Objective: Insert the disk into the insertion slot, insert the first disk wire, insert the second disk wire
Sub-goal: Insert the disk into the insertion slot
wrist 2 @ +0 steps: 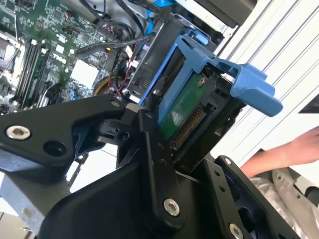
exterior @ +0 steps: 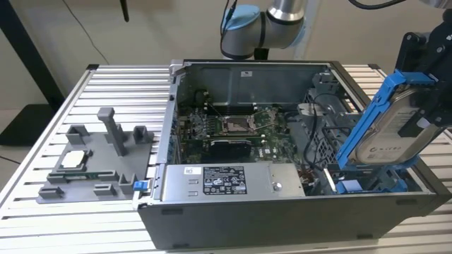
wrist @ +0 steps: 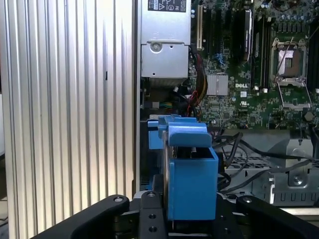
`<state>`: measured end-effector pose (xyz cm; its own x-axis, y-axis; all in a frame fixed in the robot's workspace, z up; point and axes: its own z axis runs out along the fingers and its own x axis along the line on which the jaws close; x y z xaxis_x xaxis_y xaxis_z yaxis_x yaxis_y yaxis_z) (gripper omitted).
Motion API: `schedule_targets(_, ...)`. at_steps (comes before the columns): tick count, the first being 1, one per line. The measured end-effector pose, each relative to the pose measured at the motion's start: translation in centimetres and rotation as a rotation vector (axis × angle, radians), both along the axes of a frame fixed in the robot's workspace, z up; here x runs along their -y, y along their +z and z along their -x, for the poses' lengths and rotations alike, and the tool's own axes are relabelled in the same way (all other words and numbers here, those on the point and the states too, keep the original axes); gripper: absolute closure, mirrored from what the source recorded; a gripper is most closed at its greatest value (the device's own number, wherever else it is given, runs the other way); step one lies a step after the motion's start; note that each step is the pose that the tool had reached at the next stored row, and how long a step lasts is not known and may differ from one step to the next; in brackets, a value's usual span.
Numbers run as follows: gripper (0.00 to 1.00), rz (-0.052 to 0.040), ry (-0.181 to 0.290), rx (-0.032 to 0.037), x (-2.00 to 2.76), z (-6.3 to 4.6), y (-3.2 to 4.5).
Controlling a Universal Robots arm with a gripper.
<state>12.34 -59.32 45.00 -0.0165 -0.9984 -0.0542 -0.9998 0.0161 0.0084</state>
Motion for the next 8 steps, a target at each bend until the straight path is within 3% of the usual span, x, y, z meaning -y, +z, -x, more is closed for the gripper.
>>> schedule_targets(8,1.00,-0.0038,0.000,0.0000,0.00,0.00,-0.32)
